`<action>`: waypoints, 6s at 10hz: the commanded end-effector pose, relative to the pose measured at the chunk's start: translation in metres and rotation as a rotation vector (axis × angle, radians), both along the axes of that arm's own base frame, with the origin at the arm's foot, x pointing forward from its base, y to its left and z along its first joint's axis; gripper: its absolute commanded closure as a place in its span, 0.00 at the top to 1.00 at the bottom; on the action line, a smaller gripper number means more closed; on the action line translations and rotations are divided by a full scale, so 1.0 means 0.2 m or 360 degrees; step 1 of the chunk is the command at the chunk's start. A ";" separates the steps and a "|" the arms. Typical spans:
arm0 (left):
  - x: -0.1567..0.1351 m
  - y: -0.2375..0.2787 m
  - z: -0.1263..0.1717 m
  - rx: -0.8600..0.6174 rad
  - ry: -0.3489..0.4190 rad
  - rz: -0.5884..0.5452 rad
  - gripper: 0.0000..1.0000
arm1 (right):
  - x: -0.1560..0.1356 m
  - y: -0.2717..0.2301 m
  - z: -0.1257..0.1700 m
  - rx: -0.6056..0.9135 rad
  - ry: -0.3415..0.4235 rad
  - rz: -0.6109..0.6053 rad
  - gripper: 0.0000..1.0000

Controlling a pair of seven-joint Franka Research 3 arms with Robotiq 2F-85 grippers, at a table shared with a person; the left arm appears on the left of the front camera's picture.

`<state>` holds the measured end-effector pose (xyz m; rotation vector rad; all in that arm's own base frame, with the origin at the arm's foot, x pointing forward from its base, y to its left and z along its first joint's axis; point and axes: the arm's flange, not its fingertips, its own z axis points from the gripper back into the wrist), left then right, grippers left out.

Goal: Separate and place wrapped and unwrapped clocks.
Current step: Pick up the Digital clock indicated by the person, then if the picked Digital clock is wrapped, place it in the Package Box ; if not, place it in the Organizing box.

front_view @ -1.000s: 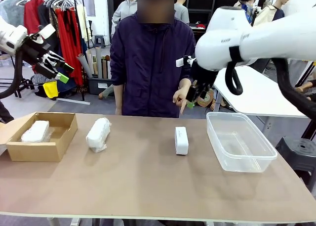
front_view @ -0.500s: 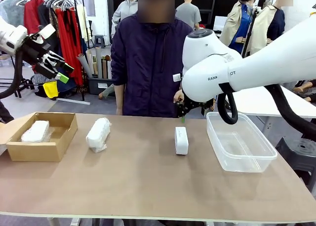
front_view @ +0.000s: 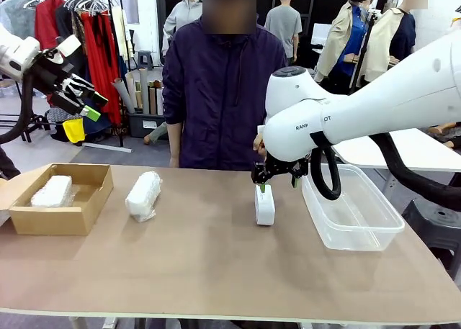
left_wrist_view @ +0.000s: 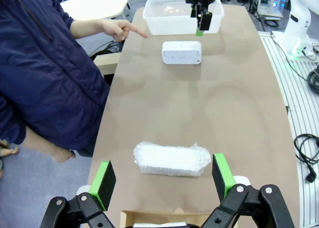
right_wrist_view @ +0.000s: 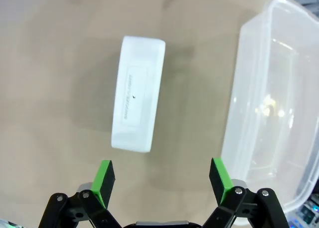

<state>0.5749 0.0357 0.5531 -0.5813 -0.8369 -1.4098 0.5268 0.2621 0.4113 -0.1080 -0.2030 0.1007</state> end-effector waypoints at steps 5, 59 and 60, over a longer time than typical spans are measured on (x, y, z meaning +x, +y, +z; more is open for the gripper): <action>-0.02 0.00 0.00 -0.0002 -0.0015 -0.0016 1.00 | -0.01 0.01 0.00 -0.0015 0.0013 0.0007 1.00; -0.02 0.00 0.00 -0.0002 -0.0015 -0.0016 1.00 | -0.31 0.01 0.90 0.0155 0.0058 0.0812 0.00; -0.02 0.00 0.00 -0.0002 -0.0015 -0.0016 1.00 | -0.31 -0.08 0.97 0.0167 0.0134 0.0859 0.00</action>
